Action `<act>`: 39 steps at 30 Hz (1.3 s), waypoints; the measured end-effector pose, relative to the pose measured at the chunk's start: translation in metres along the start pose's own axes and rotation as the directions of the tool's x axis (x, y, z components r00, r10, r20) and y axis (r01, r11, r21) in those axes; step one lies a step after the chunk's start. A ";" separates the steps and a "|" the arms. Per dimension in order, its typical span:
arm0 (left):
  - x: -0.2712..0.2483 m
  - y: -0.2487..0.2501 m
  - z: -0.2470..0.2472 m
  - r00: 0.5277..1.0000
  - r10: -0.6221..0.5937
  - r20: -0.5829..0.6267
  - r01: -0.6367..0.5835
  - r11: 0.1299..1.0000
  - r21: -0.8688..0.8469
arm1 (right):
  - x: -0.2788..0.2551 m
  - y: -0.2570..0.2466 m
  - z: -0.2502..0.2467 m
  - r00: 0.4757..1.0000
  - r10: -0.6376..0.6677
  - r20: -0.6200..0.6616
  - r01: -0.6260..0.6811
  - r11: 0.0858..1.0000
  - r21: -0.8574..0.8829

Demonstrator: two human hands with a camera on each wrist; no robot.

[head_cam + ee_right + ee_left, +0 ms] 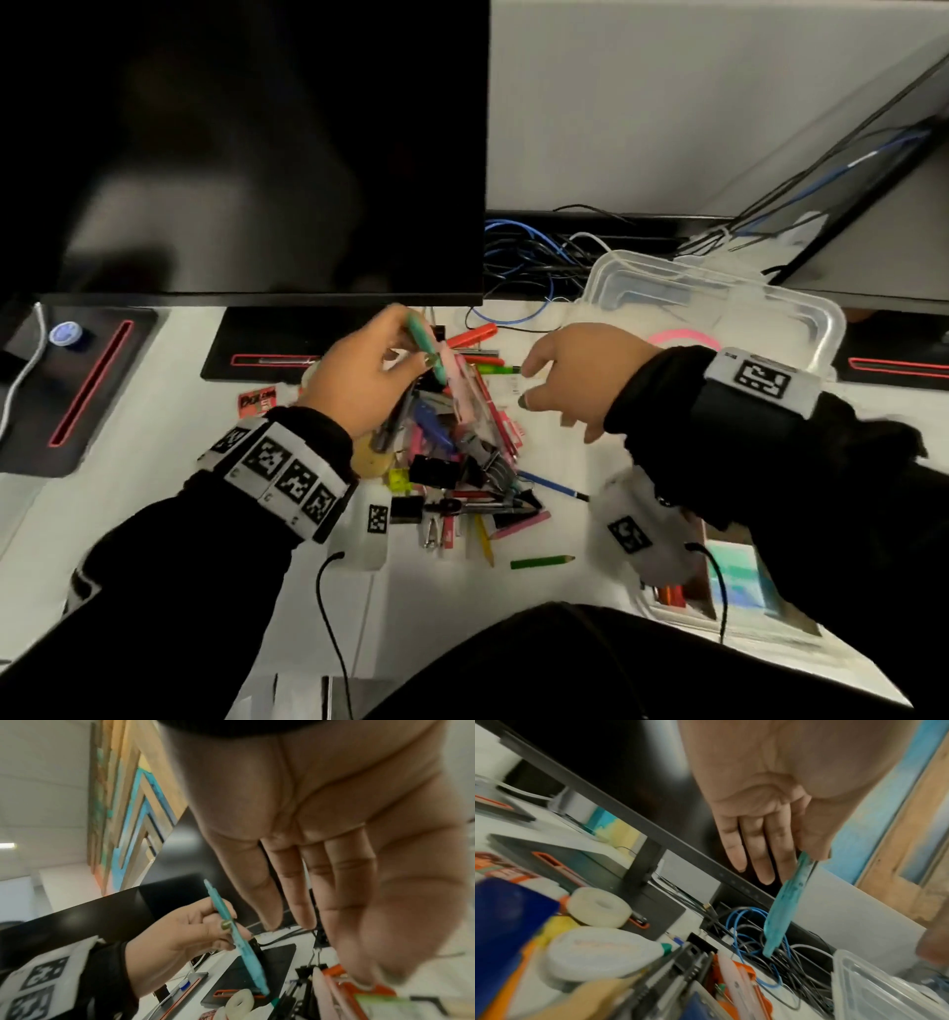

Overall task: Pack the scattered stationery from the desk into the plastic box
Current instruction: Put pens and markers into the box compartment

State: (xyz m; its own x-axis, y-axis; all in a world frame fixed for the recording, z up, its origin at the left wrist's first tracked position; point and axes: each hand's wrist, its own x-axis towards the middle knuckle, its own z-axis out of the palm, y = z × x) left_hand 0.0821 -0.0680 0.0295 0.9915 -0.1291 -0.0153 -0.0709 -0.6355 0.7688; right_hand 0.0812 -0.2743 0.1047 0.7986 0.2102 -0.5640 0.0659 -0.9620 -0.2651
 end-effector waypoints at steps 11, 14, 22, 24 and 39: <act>-0.021 -0.055 -0.033 0.982 -0.179 -0.060 0.178 0.984 -0.027 | 0.115 -0.023 0.067 0.965 0.264 0.001 -0.264 0.964 0.009; -0.030 -0.060 -0.032 0.979 -0.200 -0.026 0.200 0.980 0.014 | 0.131 -0.020 0.082 0.945 0.325 -0.030 -0.325 0.945 0.025; -0.036 -0.074 -0.039 0.964 -0.266 -0.022 0.267 0.963 0.047 | 0.133 -0.030 0.087 0.931 0.363 -0.032 -0.361 0.931 0.045; -0.033 -0.075 -0.040 0.965 -0.261 0.006 0.261 0.964 0.061 | 0.133 -0.031 0.087 0.931 0.366 -0.003 -0.366 0.931 0.008; -0.022 -0.053 -0.026 0.980 -0.173 0.099 0.166 0.983 0.080 | 0.115 -0.010 0.073 0.920 0.390 0.025 -0.388 0.906 0.170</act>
State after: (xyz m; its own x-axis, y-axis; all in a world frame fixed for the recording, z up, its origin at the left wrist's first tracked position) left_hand 0.0672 -0.0116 0.0056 0.9731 -0.0918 -0.2113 0.0857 -0.7072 0.7018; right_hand 0.1285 -0.2280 -0.0140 0.7459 -0.1775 -0.6420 -0.3520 -0.9233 -0.1536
